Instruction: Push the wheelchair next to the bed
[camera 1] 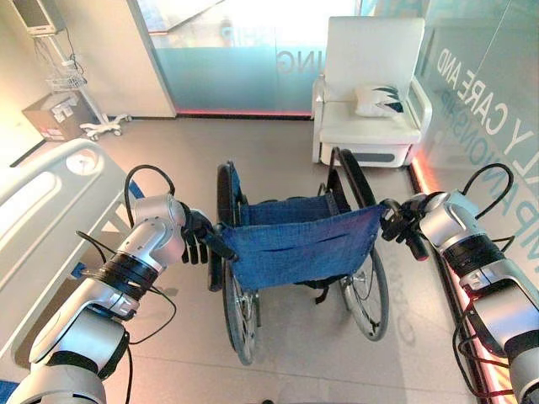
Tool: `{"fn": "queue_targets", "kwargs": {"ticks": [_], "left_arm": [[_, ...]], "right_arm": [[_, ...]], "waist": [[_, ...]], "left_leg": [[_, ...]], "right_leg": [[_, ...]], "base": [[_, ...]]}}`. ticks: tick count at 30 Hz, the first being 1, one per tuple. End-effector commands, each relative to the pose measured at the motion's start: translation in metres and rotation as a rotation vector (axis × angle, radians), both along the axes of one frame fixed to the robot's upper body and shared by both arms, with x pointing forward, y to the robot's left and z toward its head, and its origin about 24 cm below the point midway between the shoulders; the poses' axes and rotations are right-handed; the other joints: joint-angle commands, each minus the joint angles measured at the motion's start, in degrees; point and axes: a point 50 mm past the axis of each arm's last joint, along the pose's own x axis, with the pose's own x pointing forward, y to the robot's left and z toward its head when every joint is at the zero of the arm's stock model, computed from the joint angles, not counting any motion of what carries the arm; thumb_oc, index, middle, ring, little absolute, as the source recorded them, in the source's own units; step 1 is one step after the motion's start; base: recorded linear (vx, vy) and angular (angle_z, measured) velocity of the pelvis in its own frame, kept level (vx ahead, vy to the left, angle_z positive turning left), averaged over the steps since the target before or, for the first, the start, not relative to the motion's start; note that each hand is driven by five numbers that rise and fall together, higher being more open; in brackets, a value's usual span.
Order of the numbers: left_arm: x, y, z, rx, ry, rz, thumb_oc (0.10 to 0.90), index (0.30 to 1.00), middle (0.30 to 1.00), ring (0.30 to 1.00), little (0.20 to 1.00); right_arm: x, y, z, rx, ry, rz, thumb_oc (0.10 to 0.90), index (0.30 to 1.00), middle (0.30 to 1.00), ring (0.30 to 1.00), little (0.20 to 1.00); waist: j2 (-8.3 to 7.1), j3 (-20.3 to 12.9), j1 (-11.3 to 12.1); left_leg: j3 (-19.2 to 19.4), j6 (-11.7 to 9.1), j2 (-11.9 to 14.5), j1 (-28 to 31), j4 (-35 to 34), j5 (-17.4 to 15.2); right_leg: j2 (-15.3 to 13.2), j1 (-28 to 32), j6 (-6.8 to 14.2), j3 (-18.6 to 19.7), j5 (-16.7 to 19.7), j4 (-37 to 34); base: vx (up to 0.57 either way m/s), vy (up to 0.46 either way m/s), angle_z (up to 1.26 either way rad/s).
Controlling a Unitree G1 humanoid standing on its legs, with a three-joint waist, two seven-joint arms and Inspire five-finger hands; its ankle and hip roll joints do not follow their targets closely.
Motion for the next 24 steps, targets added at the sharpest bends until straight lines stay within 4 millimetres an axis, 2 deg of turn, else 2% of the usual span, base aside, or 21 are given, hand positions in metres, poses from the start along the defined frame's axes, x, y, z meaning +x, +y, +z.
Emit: {"fn": "queue_targets", "kwargs": {"ticks": [1,4,6,10,12,15,20,24], "left_arm": [[-0.033,0.049,-0.051,0.198,0.155,0.089,0.4,0.3,0.3,0.3,0.3],[-0.036,0.045,-0.061,0.154,0.138,0.098,0.4,0.3,0.3,0.3,0.3],[-0.04,0.042,-0.075,0.086,0.085,0.122,0.4,0.3,0.3,0.3,0.3],[-0.042,0.04,-0.088,0.014,-0.066,0.176,0.4,0.3,0.3,0.3,0.3],[-0.042,0.039,-0.094,-0.04,-0.199,0.222,0.4,0.3,0.3,0.3,0.3],[-0.041,0.039,-0.097,-0.061,-0.3,0.24,0.4,0.3,0.3,0.3,0.3],[-0.035,0.034,-0.096,-0.03,-0.357,0.193,0.4,0.3,0.3,0.3,0.3],[-0.027,0.022,-0.096,0.105,-0.28,0.029,0.4,0.3,0.3,0.3,0.3]], "right_arm": [[-0.017,-0.042,-0.02,-0.135,-0.005,-0.038,0.4,0.3,0.3,0.3,0.3],[-0.018,-0.038,-0.02,-0.122,-0.028,-0.02,0.4,0.3,0.3,0.3,0.3],[-0.02,-0.035,-0.021,-0.106,-0.049,-0.003,0.4,0.3,0.3,0.3,0.3],[-0.022,-0.032,-0.025,-0.09,-0.05,0.018,0.4,0.3,0.3,0.3,0.3],[-0.023,-0.03,-0.026,-0.083,-0.052,0.032,0.4,0.3,0.3,0.3,0.3],[-0.021,-0.028,-0.025,-0.075,-0.068,0.043,0.4,0.3,0.3,0.3,0.3],[-0.016,-0.022,-0.023,-0.003,-0.091,0.046,0.4,0.3,0.3,0.3,0.3],[-0.008,-0.014,-0.016,0.056,-0.119,0.046,0.4,0.3,0.3,0.3,0.3]], "waist": [[-3.27,3.48,0.92],[-3.29,3.41,0.75],[-3.27,3.35,0.66],[-3.37,3.39,0.87],[-3.53,3.29,1.11],[-3.68,3.21,1.54],[-3.95,3.18,2.13],[-4.13,3.17,1.93]], "left_leg": [[-0.83,2.82,-6.53,-1.4,1.12,-1.89],[-0.75,2.84,-6.51,-1.34,1.16,-1.94],[-0.72,2.87,-6.46,-1.4,1.22,-1.97],[-0.85,2.89,-6.49,-1.43,1.23,-1.93],[-0.88,2.87,-6.43,-1.35,1.22,-1.99],[-0.97,2.79,-6.36,-1.47,1.5,-2.06],[-1.23,2.79,-6.3,-1.47,2.07,-2.35],[-1.0,3.03,-6.27,-1.42,3.25,-3.16]], "right_leg": [[1.87,1.82,-0.46,-1.64,2.78,-2.12],[1.86,1.89,-0.42,-1.63,2.72,-2.12],[1.83,1.84,-0.39,-1.59,2.61,-2.07],[1.77,1.93,-0.42,-1.72,2.57,-2.12],[1.7,2.08,-0.45,-1.91,2.5,-2.16],[1.55,2.18,-0.54,-2.1,2.35,-1.92],[1.3,2.28,-0.66,-2.7,2.01,-1.04],[0.76,1.99,-0.53,-3.06,1.51,0.57]], "base": [[0.01,0.005,0.03],[0.01,0.0,0.01],[0.02,0.0,0.07],[0.01,0.003,0.06],[0.01,0.003,0.02],[0.03,0.009,0.05],[0.03,0.012,0.03],[0.06,0.033,0.01]]}}
